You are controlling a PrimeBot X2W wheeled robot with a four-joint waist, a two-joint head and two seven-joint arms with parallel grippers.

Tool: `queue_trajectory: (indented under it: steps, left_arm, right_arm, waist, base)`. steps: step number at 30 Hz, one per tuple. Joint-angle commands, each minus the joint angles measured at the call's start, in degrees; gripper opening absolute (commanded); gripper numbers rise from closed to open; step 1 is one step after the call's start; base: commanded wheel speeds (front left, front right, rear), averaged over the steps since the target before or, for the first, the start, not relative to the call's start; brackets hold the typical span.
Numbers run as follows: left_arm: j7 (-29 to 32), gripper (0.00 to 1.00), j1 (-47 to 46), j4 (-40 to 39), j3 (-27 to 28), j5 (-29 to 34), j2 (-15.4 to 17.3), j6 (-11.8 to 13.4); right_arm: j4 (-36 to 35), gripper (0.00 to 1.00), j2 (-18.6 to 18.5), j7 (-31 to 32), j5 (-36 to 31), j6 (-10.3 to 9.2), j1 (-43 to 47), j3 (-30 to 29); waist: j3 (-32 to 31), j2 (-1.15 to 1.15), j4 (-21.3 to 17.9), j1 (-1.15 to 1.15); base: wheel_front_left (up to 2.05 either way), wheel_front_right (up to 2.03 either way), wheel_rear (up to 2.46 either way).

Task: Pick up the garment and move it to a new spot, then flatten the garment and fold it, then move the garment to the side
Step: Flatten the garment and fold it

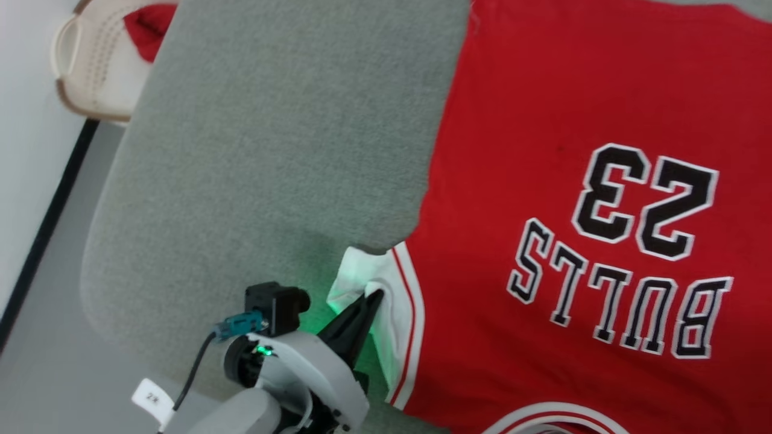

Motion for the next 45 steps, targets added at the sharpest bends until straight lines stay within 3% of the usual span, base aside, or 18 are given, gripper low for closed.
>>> queue_trajectory:
  steps: [1, 2, 3, 4, 5, 16, 24, 34, 45]
  left_arm:
    - [0.1, 0.0, -0.4, 1.2, -0.3, 0.3, -0.5, -0.3]
    - [-0.1, 0.0, -0.6, 1.8, -0.3, 0.3, -0.6, -0.5]
    - [-0.2, 0.0, -0.7, 2.2, -0.3, 0.1, -0.8, -0.8]
    - [-0.2, 0.0, -0.7, 2.2, -0.3, 0.1, -0.8, -0.8]
    - [-0.2, 0.0, -0.8, 2.7, -0.2, 0.0, -1.0, -0.9]
    - [-1.3, 0.0, -0.1, 5.6, 0.6, -0.7, -0.3, -1.6]
    - [-1.6, 0.0, 1.7, 5.3, 1.6, -1.1, 2.4, -0.4]
    - [-0.9, 0.0, 5.0, 1.4, 3.3, -1.9, 7.0, 3.3]
    - [-0.5, 0.0, 9.0, -2.8, 4.5, -3.1, 11.0, 6.0]
  right_arm:
    - [3.3, 1.0, 1.6, 2.5, -1.5, -0.01, 1.9, 0.4]
    - [4.4, 0.81, 2.3, 3.7, -2.3, 0.02, 1.9, 0.1]
    - [4.9, 0.31, 2.8, 4.3, -3.2, 0.02, 2.0, 0.5]
    - [4.9, 0.31, 2.8, 4.3, -3.2, 0.02, 2.0, 0.5]
    - [5.2, 0.0, 3.2, 4.6, -3.5, 0.03, 1.9, 0.5]
    - [5.4, 0.0, 4.5, 5.3, -4.0, 0.02, 0.9, -2.2]
    - [-0.9, 0.0, 5.8, 2.2, 3.8, 0.02, 4.2, -0.1]
    - [-17.5, 0.0, 3.8, -0.4, 14.0, 0.01, 20.3, 0.8]
    - [-31.2, 0.0, 8.3, -2.3, 15.2, 0.0, 42.7, -8.1]
  waist:
    - [2.3, 0.0, 2.4, 0.0]
    - [2.3, 0.0, 2.5, 0.0]
    - [2.3, 0.0, 2.6, 0.0]
    - [2.3, 0.0, 2.6, 0.0]
    - [2.2, 0.0, 2.6, 0.0]
    - [-1.0, 0.0, 0.2, 0.0]
    - [-6.3, 0.0, -5.0, 0.0]
    - [-12.1, 0.0, -12.2, 0.0]
    - [-15.4, 0.0, -17.3, 0.0]
  base:
    - [0.0, 0.0, 0.0]
    - [0.0, 0.0, 0.0]
    - [0.0, 0.0, 0.0]
    - [0.0, 0.0, 0.0]
    - [0.0, 0.0, 0.0]
    - [0.0, 0.0, 0.0]
    - [0.0, 0.0, 0.0]
    - [0.0, 0.0, 0.0]
    - [0.0, 0.0, 0.0]
